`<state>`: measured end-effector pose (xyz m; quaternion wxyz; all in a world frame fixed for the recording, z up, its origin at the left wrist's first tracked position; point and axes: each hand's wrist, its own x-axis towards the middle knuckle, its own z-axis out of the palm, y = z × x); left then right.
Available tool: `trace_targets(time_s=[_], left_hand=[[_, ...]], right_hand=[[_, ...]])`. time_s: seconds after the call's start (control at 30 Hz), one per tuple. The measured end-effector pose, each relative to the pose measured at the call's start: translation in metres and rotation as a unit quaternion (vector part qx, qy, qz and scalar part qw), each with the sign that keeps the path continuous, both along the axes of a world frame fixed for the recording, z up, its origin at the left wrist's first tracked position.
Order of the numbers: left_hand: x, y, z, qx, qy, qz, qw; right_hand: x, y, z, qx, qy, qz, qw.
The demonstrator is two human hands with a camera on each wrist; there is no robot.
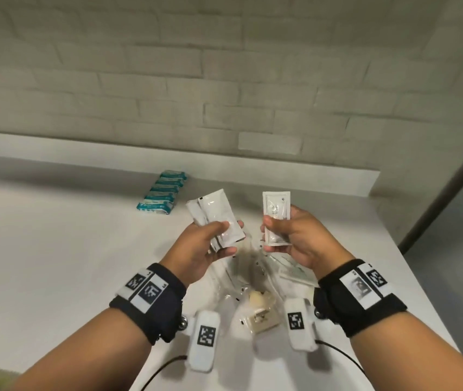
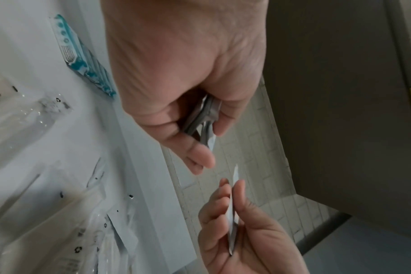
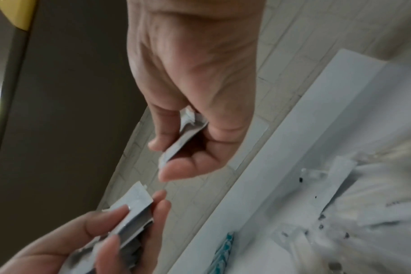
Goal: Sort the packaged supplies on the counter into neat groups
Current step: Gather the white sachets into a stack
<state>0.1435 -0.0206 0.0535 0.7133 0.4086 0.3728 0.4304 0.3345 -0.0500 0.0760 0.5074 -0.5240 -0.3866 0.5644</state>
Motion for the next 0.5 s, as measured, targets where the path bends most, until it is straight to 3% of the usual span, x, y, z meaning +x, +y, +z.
trace_targets(time_s=[0.13, 0.23, 0.3, 0.37, 0.5], left_hand=[[-0.008, 0.002, 0.0, 0.0, -0.015, -0.002, 1.0], [-0.017, 0.007, 0.001, 0.012, -0.001, -0.006, 1.0], [-0.025, 0.012, 0.002, 0.024, 0.014, -0.006, 1.0], [-0.034, 0.016, 0.003, 0.031, 0.024, -0.003, 0.999], [-0.052, 0.024, 0.004, 0.031, 0.03, -0.009, 0.999]], right_hand=[[-0.007, -0.002, 0.001, -0.014, -0.036, 0.029, 0.999], [-0.01, -0.003, 0.008, -0.005, -0.208, 0.054, 0.977], [-0.01, -0.001, 0.015, 0.019, -0.286, 0.023, 0.958], [-0.013, 0.003, 0.022, 0.063, -0.269, -0.025, 0.961], [-0.033, 0.011, 0.035, 0.121, -0.117, -0.06, 0.984]])
